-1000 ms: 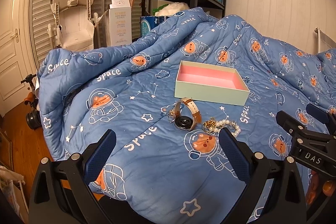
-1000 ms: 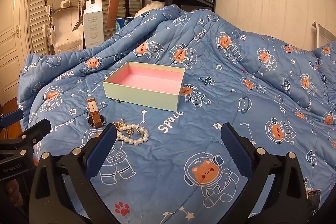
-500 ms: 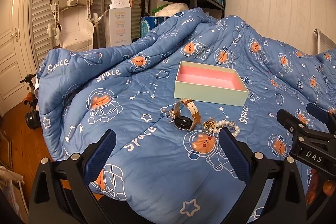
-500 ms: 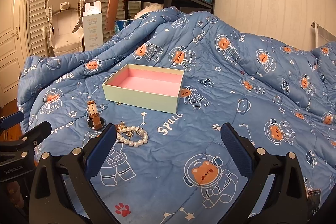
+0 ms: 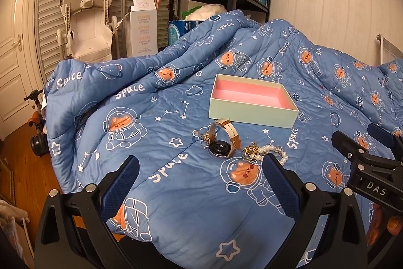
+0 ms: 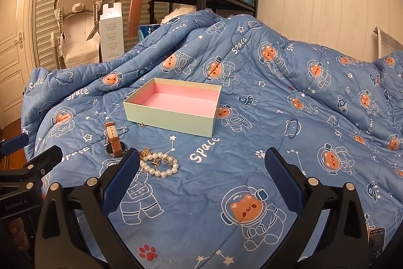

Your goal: Organize jewelry

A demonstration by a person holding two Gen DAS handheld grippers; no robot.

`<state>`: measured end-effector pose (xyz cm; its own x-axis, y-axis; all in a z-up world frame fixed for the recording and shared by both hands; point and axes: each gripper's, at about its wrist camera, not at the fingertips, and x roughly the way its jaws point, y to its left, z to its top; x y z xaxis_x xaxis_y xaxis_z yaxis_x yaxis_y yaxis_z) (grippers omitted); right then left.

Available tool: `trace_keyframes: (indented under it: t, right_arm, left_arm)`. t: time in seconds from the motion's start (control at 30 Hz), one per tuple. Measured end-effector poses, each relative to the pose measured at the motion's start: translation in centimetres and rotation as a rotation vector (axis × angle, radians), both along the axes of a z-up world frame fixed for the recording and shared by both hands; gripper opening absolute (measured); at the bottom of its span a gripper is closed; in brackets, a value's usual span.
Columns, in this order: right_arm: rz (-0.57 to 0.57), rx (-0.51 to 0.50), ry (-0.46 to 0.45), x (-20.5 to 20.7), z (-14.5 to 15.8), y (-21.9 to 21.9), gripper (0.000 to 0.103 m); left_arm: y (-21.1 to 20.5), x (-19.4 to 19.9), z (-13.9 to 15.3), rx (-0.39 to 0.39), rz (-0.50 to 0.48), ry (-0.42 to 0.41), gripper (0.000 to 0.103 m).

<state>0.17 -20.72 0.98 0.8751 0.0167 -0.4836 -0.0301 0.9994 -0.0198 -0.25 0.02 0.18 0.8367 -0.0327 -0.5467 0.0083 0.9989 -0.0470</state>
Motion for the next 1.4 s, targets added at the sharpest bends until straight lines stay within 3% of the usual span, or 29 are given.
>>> trace_keyframes:
  t: [0.4,0.77,0.93,1.07,1.17,1.33,1.4]
  right_arm:
    - [0.000,0.005,0.003,0.3,-0.2,0.0,0.098]
    - [0.017,-0.006,0.050,1.7,-1.4,-0.5,0.098]
    - [0.083,-0.007,0.111,3.2,-2.7,-0.5,0.098]
    - [0.230,0.042,0.201,5.0,-3.9,-0.5,0.098]
    - [0.249,0.018,0.231,6.2,-4.6,-0.3,0.098]
    - [0.312,0.016,0.274,8.0,-5.2,-0.5,0.097]
    - [0.336,0.026,0.293,8.8,-5.4,-0.4,0.084]
  left_arm:
    - [0.0,0.4,-0.2,-0.002,-0.015,0.007,0.096]
    - [0.4,1.6,-1.7,-0.021,-0.043,0.076,0.096]
    - [0.7,2.5,-2.4,-0.033,-0.089,0.101,0.096]
    - [0.8,3.7,-2.7,-0.034,-0.111,0.128,0.096]
    - [0.7,4.4,-2.7,-0.036,-0.127,0.124,0.095]
    - [0.0,6.0,-3.3,-0.054,-0.177,0.167,0.073]
    - [0.0,6.7,-3.4,-0.064,-0.181,0.175,0.066]
